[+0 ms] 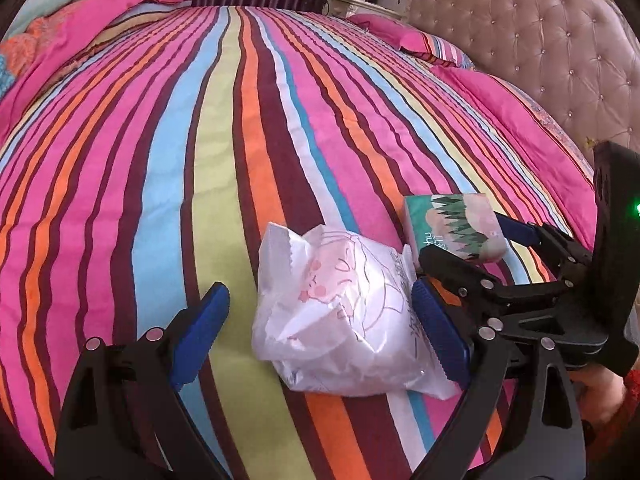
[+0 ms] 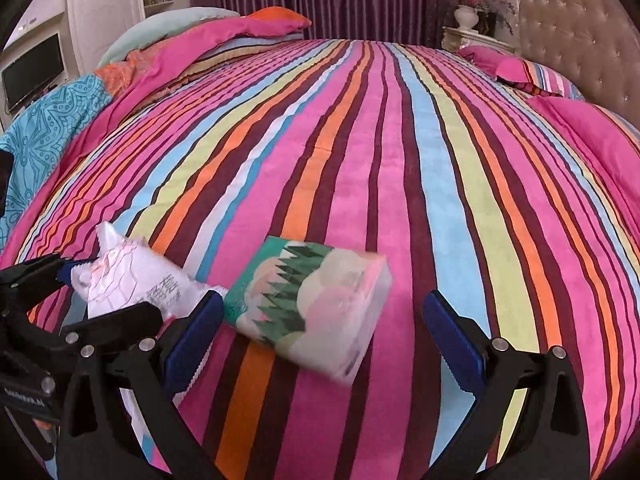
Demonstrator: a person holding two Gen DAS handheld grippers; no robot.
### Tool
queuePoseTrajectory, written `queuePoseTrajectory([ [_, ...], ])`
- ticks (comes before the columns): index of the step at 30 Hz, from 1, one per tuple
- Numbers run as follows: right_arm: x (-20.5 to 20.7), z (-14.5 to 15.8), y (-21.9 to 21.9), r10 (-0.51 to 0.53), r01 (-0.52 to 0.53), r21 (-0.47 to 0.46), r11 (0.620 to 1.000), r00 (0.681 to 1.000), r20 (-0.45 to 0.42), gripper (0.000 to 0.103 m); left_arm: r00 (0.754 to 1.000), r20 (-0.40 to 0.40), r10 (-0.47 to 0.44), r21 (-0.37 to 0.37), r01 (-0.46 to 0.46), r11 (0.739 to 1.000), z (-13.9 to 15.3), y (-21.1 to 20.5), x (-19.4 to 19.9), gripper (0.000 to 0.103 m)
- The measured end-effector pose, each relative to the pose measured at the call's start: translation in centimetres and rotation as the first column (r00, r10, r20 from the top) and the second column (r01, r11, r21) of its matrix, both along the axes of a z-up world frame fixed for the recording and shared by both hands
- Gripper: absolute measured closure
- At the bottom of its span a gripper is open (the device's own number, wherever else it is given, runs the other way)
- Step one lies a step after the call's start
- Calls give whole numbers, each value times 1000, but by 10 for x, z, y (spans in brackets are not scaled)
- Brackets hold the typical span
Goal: Collect trash
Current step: 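Grasp the white plastic bag with the left tool while the right tool grasps the green-white tissue box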
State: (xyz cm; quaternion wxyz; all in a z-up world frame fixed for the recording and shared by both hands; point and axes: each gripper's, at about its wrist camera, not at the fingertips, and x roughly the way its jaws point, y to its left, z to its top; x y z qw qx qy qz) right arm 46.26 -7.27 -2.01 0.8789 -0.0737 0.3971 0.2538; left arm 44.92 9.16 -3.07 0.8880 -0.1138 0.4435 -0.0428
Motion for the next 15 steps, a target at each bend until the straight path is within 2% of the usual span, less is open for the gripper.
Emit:
queuePoseTrajectory([
  [3, 4, 2, -1, -5, 6, 39, 999, 1000, -20, 8, 1000, 1, -4, -19, 4, 1000, -2, 3, 0, 13],
  [8, 12, -5, 0, -35, 36, 24, 999, 998, -61, 8, 1000, 23, -4, 4, 4, 1000, -3, 2, -3, 14],
  [10, 13, -6, 1, -36, 37, 15, 999, 997, -68, 8, 999, 38, -24, 1, 24, 1000, -2, -1, -6, 25],
  [11, 13, -7, 3, -36, 36, 0, 999, 997, -65, 8, 998, 44, -34, 1, 34, 999, -1, -4, -7, 34],
  [13, 12, -7, 4, -40, 39, -16, 999, 997, -61, 9, 998, 46, -34, 18, 34, 999, 1, -8, -9, 39],
  [15, 10, -7, 5, -48, 47, -38, 998, 998, -49, 18, 998, 46, -30, 6, 30, 1000, 2, -7, -10, 41],
])
